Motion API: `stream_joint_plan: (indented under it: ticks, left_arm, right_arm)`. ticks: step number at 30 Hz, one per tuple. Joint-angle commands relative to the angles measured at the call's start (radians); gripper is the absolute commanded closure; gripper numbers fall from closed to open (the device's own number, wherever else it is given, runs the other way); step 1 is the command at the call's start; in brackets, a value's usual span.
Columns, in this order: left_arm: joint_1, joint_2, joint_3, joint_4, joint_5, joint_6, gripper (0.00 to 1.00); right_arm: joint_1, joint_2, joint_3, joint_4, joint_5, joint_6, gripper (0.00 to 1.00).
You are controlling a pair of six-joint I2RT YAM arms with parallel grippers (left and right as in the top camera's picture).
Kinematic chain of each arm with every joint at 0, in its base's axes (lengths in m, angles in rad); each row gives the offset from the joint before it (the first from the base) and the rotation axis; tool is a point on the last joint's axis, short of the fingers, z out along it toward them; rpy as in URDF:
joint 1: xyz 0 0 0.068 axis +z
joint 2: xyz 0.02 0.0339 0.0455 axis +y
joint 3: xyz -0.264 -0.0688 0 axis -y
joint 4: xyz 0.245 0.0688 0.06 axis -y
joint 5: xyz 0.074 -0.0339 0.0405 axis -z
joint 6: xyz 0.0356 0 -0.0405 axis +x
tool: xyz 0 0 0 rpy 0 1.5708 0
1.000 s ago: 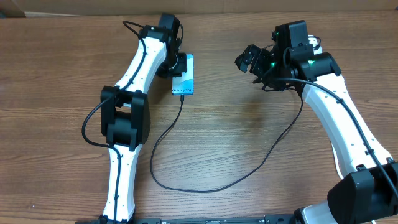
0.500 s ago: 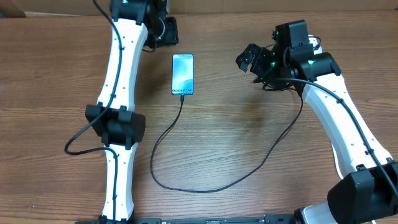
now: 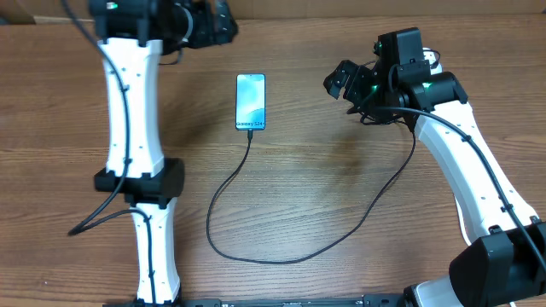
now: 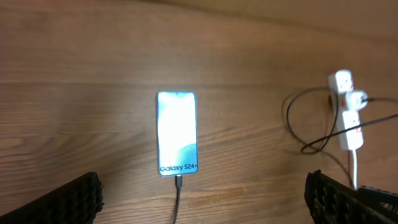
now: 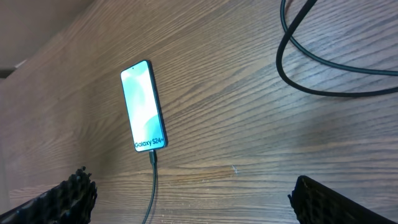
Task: Plug charger to phone and switch on socket
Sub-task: 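Open the left gripper and lift it up and away from the phone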
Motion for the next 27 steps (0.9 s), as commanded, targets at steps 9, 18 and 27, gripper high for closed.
stream_joint_plan:
  ticks: [9, 18, 27]
  left_arm:
    - [0.023, -0.215, -0.005, -0.003, 0.034, 0.071, 0.00]
    - [0.014, -0.445, -0.412, -0.003, -0.018, 0.105, 0.00]
    - [0.011, -0.554, -0.711, 0.002, -0.082, 0.026, 0.00]
  right_arm:
    - [-0.008, 0.006, 0.022, -0.008, 0.008, -0.003, 0.00]
    - [-0.008, 0.006, 0.022, -0.007, 0.008, -0.003, 0.00]
    - [-0.008, 0.006, 0.022, 0.034, 0.008, -0.003, 0.00]
